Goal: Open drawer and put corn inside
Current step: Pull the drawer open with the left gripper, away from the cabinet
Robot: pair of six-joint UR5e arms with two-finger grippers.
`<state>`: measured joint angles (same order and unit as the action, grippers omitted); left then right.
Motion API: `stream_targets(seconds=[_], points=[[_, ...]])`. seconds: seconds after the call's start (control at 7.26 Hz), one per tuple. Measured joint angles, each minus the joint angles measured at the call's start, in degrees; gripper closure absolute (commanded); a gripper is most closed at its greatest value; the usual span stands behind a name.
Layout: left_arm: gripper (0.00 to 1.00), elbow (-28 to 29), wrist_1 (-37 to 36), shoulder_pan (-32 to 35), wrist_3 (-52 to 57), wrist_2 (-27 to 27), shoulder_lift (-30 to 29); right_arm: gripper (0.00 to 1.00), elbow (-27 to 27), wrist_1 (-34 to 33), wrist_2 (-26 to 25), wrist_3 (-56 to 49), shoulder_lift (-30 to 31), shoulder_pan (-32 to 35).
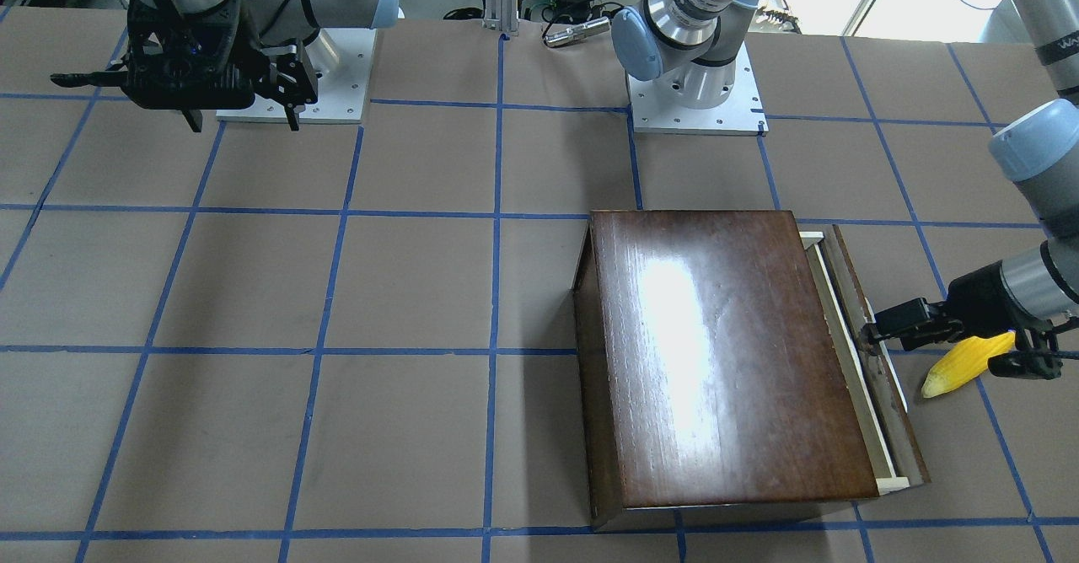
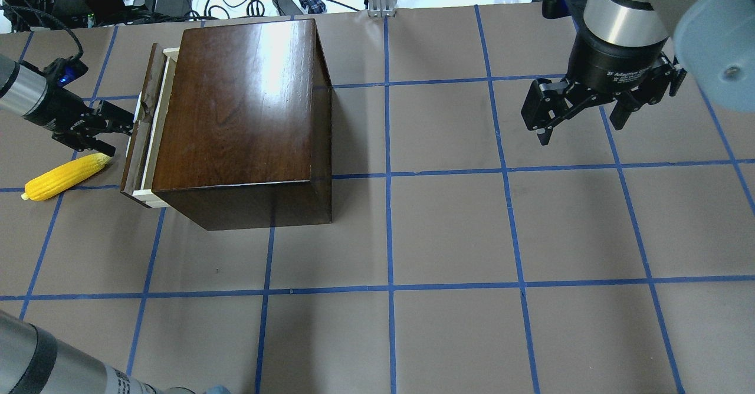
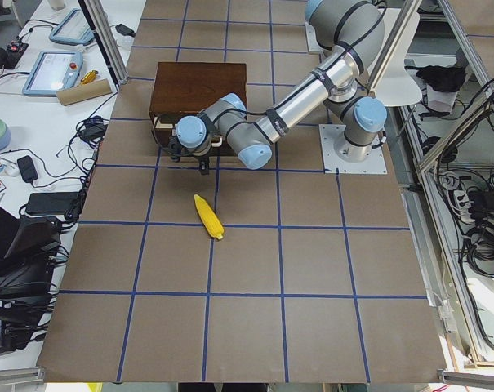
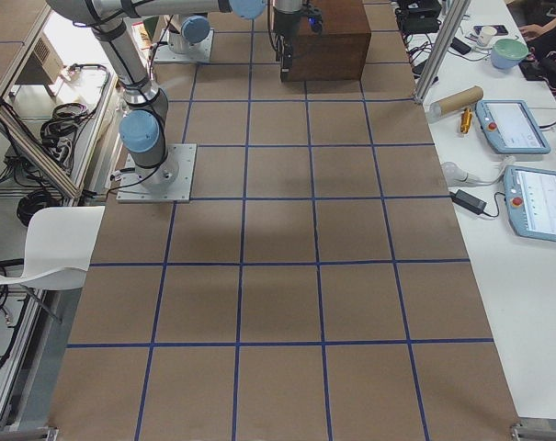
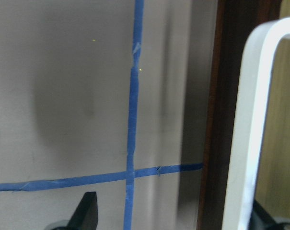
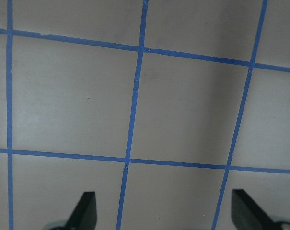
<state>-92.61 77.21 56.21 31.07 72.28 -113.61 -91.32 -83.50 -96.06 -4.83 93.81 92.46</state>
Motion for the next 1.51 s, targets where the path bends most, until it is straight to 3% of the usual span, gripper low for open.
stream_targets(seconds=[1.51], points=[[0.0, 1.6, -0.6, -2.8, 4.2, 3.6, -0.2, 0.0, 0.0, 0.0, 0.0, 0.0, 0.1, 0.0]])
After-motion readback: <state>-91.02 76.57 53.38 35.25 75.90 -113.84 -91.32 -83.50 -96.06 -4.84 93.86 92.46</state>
